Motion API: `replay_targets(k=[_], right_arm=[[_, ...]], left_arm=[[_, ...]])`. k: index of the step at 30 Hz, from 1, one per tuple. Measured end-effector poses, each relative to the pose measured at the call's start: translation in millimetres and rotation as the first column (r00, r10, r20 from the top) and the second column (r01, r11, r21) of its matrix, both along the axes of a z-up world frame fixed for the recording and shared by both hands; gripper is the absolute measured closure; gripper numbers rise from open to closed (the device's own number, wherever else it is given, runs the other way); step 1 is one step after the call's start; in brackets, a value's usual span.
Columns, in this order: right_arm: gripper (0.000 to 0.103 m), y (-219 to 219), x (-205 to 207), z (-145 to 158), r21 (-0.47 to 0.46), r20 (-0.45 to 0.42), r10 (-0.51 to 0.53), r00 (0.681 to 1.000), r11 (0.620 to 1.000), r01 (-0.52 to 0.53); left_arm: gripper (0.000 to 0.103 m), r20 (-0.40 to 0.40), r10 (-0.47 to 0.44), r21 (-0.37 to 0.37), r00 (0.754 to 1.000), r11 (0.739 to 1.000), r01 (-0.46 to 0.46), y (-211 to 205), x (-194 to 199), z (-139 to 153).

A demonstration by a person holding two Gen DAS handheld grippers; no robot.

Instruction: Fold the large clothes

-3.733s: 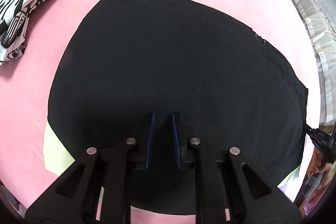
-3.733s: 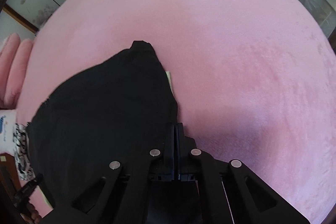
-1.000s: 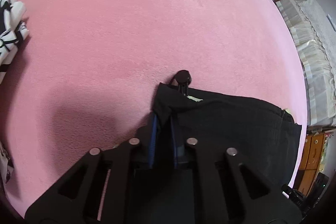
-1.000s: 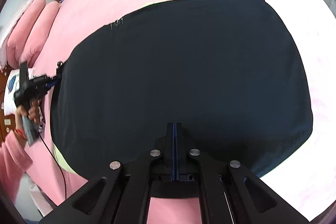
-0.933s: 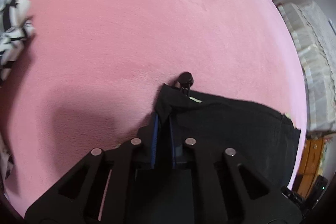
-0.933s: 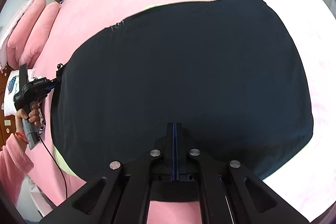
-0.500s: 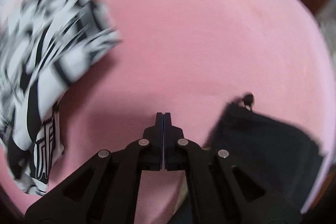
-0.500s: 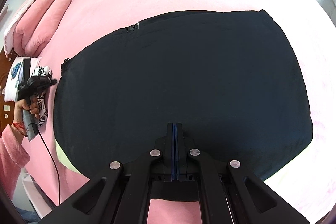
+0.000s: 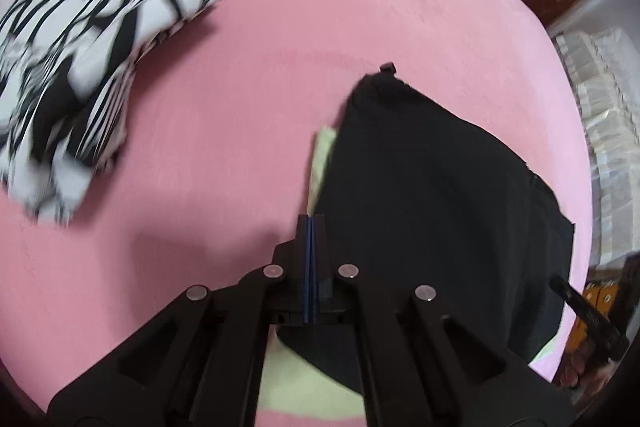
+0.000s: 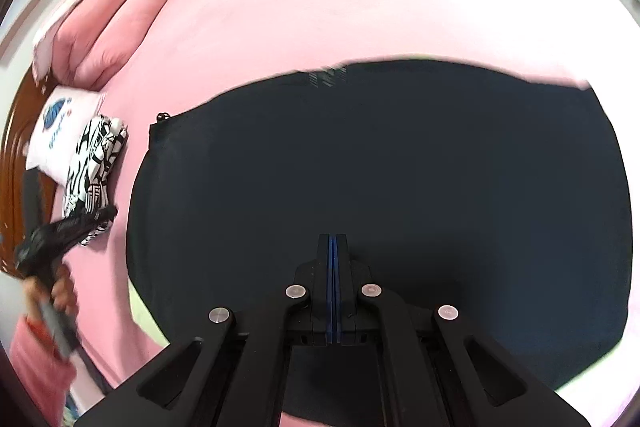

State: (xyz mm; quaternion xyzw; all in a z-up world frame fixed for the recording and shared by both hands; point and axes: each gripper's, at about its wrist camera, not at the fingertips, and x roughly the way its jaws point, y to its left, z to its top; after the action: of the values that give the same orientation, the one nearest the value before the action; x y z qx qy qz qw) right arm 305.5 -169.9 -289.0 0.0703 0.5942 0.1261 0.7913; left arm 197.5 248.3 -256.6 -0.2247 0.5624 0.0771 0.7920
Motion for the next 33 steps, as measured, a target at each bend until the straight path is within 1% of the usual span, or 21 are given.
replay_targets(k=[3,6,8,10,11,13,14,15,16,17,18,19,21,23,24,27,28,29,30,32,33], right_arm=[[0.103,16,16,-15,-0.023,-0.036,-0.023,0.999,0.999,0.022],[0.103,28,23,-42,-0.131,-0.125,-0.04,0.991,0.991,0.024],[0.103,33,20,-55,-0.166,-0.127,-0.021,0.992,0.986,-0.001],[0.103,38,17,-62,-0.191,-0.108,-0.009,0.994,0.981,-0.012],[0.103,37,17,-64,-0.191,-0.108,-0.019,0.994,0.982,-0.002],[0.103,34,18,-65,-0.171,-0.125,-0.052,0.991,0.985,0.03],[0.103,31,19,-65,-0.159,-0.14,-0.07,0.988,0.986,0.047],[0.103,25,19,-66,-0.138,-0.164,-0.105,0.981,0.987,0.082],[0.103,20,18,-67,-0.118,-0.181,-0.134,0.974,0.987,0.114],[0.103,14,15,-69,-0.09,-0.195,-0.162,0.967,0.985,0.146],[0.103,8,13,-70,-0.06,-0.206,-0.18,0.962,0.983,0.171],[0.103,5,12,-71,-0.048,-0.208,-0.178,0.962,0.984,0.172],[0.103,5,10,-72,-0.051,-0.191,-0.146,0.971,0.989,0.138],[0.103,8,9,-71,-0.064,-0.179,-0.13,0.975,0.991,0.12],[0.103,10,10,-71,-0.072,-0.176,-0.124,0.976,0.991,0.113],[0.103,15,12,-69,-0.096,-0.173,-0.103,0.979,0.992,0.088],[0.103,17,11,-70,-0.096,-0.173,-0.106,0.979,0.991,0.091],[0.103,16,11,-70,-0.094,-0.171,-0.108,0.979,0.991,0.093],[0.103,23,8,-69,-0.093,-0.169,-0.109,0.979,0.991,0.094],[0.103,27,4,-71,-0.088,-0.166,-0.107,0.98,0.992,0.093],[0.103,27,4,-71,-0.085,-0.165,-0.105,0.981,0.992,0.092]], left_arm=[[0.103,0.006,0.09,-0.082,0.996,0.993,-0.089,2,-32,2],[0.103,-0.017,0.158,-0.121,0.987,0.98,-0.159,10,-61,-1],[0.103,-0.037,0.187,-0.144,0.982,0.971,-0.191,11,-72,-5],[0.103,-0.07,0.244,-0.194,0.967,0.948,-0.253,10,-91,-14],[0.103,-0.096,0.278,-0.23,0.956,0.928,-0.293,8,-104,-20],[0.102,-0.138,0.314,-0.278,0.939,0.898,-0.341,-1,-118,-38],[0.101,-0.156,0.314,-0.295,0.936,0.89,-0.348,-7,-121,-46],[0.097,-0.168,0.309,-0.308,0.936,0.886,-0.347,-11,-133,-45],[0.085,-0.181,0.288,-0.315,0.94,0.889,-0.333,-21,-134,-53],[0.076,-0.187,0.263,-0.316,0.947,0.896,-0.311,-31,-125,-66],[0.053,-0.187,0.237,-0.312,0.953,0.906,-0.286,-42,-125,-71],[0.043,-0.183,0.233,-0.303,0.955,0.911,-0.28,-49,-124,-75],[0.043,-0.174,0.252,-0.321,0.952,0.899,-0.297,-57,-123,-83],[0.043,-0.171,0.283,-0.367,0.944,0.871,-0.328,-58,-130,-89],[0.042,-0.177,0.313,-0.395,0.933,0.846,-0.359,-57,-132,-94],[0.041,-0.18,0.389,-0.448,0.903,0.785,-0.428,-56,-144,-103],[0.04,-0.185,0.417,-0.475,0.89,0.755,-0.453,-55,-152,-108],[0.04,-0.186,0.428,-0.493,0.884,0.738,-0.461,-54,-159,-108],[0.04,-0.18,0.444,-0.524,0.878,0.712,-0.468,-53,-164,-114],[0.04,-0.174,0.464,-0.563,0.869,0.677,-0.474,-47,-164,-120],[0.04,-0.172,0.482,-0.584,0.859,0.652,-0.483,-44,-164,-124]])
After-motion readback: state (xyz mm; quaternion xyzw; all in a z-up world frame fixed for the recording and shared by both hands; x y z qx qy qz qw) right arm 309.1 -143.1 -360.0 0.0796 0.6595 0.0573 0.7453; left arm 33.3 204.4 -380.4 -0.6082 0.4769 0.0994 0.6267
